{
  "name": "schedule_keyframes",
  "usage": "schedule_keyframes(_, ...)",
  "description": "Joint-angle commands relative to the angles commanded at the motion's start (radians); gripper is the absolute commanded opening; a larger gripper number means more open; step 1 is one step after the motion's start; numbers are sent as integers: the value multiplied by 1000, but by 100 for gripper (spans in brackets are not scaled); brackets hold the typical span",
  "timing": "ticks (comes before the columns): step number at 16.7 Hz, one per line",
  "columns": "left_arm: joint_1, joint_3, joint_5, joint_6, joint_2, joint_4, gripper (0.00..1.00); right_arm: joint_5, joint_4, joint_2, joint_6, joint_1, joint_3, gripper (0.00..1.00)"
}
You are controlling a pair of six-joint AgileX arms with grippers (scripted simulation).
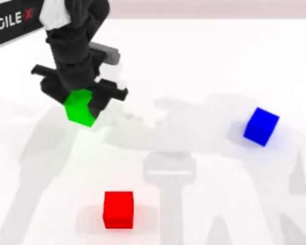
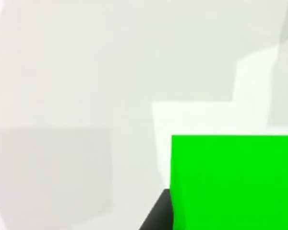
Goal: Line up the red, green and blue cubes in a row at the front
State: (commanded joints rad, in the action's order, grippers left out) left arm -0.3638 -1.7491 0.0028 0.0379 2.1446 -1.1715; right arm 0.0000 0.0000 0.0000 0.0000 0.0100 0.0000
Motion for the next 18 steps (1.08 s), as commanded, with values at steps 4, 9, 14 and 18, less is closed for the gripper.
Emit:
schedule_keyframes(4,-7,2,0,0,3,3,0,0,0,0,0,0,0,100)
schedule_keyframes(9,-109,29,-2,-162,-24,1,0,0,0,0,0,0,0,100)
schedule_keyframes(14,-299,108,-2,-509,-88,-1,0,0,0,0,0,0,0,100)
schedule_keyframes(18,-455,176,-3,-797,-150,3,0,0,0,0,0,0,0,100)
